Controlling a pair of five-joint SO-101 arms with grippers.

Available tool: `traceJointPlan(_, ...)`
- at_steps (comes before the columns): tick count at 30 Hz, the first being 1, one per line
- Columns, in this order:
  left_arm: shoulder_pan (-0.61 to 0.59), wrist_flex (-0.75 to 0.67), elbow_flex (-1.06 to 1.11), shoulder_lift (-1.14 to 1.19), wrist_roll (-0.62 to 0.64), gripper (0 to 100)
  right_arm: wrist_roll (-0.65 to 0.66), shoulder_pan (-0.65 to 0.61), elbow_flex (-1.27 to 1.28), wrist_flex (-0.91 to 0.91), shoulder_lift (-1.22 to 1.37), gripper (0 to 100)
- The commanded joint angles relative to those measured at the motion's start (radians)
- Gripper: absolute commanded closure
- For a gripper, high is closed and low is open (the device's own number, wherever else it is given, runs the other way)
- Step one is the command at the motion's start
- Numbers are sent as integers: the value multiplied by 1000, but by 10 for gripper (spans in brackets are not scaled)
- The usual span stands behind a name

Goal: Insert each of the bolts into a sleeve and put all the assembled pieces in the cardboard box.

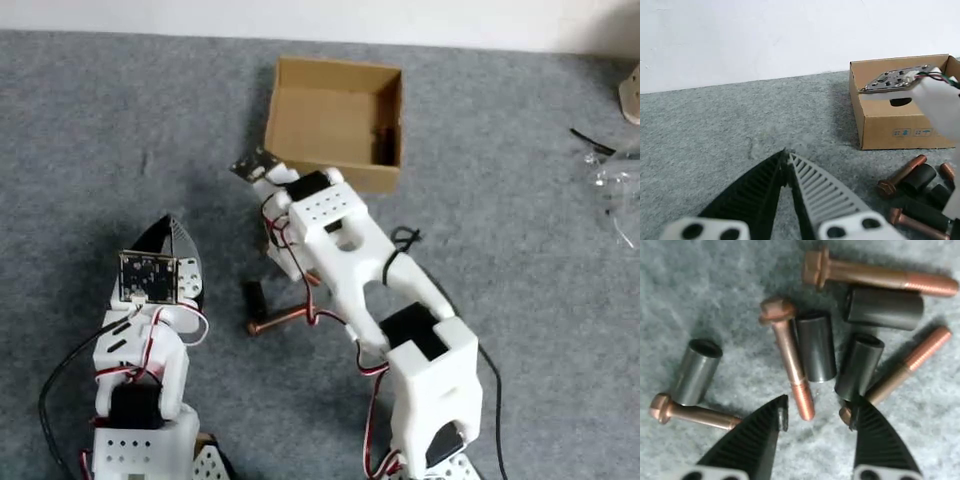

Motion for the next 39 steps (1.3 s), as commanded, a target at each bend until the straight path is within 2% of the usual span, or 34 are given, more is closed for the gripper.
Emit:
traceJointPlan(1,-10,-20,19,-10,-3,993,11,24,-2,-13,-7,861)
traceJointPlan(7,-8,-20,19,-10,-3,993,11,25,39,-107,28,875)
traceJointPlan(17,-7,-20,19,-10,-3,993,11,30,42,-127,140,875)
traceJointPlan(24,-7,-21,19,-10,-3,993,6,111,-45,-117,136,874)
traceJointPlan(30,-5,-21,19,-10,-3,993,5,94,-147,24,136,816)
traceJointPlan(34,-5,-21,19,-10,-3,993,5,90,-251,113,134,815)
traceJointPlan(39,-5,-21,19,-10,-3,993,3,79,-325,140,136,815)
